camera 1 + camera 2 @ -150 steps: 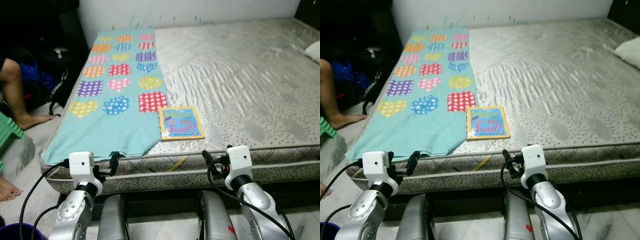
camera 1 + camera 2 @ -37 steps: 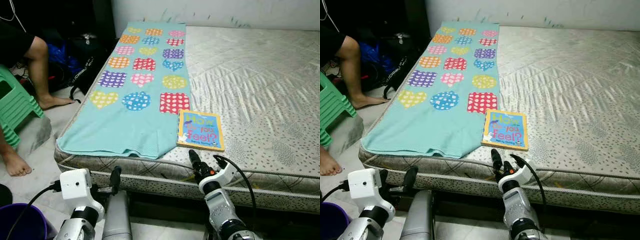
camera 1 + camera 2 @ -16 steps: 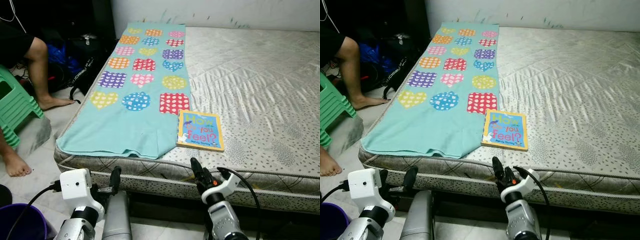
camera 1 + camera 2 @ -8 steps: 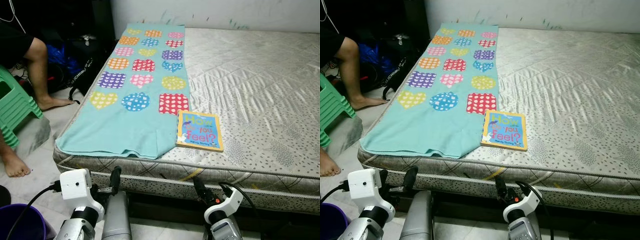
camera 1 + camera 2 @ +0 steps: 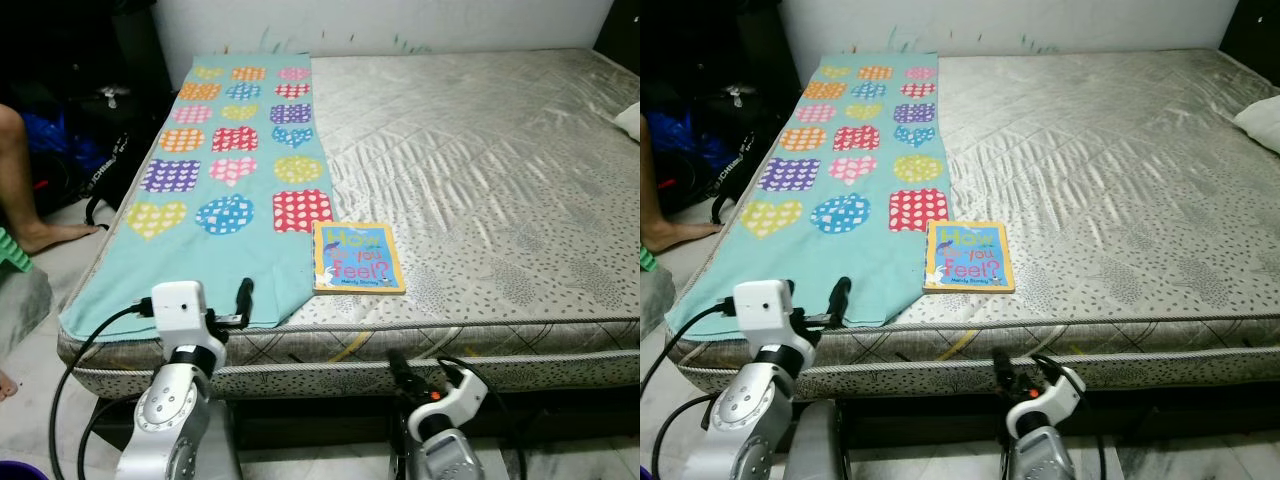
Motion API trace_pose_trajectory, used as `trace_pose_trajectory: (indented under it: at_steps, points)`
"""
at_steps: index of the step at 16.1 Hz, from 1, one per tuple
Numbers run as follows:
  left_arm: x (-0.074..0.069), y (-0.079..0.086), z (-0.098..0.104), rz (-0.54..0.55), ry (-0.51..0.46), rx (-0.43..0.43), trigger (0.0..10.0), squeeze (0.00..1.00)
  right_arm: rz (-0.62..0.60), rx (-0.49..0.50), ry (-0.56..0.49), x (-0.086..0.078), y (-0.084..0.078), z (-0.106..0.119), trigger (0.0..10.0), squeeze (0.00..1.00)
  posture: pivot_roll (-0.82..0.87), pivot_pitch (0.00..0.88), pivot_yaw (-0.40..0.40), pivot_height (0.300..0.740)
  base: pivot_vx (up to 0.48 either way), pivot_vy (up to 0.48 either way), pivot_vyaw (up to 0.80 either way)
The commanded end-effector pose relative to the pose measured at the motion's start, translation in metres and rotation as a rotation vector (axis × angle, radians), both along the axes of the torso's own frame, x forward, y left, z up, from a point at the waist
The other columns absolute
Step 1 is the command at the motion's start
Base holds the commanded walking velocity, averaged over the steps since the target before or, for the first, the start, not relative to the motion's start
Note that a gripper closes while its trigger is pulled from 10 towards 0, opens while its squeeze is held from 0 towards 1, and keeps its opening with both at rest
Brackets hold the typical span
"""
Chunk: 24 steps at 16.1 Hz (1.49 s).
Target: Clean up the room
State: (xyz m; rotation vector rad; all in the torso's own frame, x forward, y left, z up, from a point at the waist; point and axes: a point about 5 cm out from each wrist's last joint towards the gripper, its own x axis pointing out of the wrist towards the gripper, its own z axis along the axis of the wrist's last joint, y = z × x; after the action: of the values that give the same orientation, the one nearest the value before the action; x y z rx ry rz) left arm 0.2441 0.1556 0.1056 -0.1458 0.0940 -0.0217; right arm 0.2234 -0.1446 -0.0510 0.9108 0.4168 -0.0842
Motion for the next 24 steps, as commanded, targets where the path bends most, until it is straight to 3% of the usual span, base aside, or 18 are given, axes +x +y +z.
trace_pose_trajectory:
  at_steps: [1,24]
  points:
    - [-0.0309,0.0028,-0.0025,0.016,0.068,-0.042,10.0,0.00,0.215,-0.121,-0.340,0.1238,0.1269,0.1553,10.0,0.00,-0.03,0.000,0.071,0.508,0.000,0.000,-0.44]
    - [-0.0309,0.0028,-0.0025,0.016,0.068,-0.042,10.0,0.00,0.215,-0.121,-0.340,0.1238,0.1269,0.1553,10.0,0.00,-0.03,0.000,0.071,0.508,0.000,0.000,-0.44]
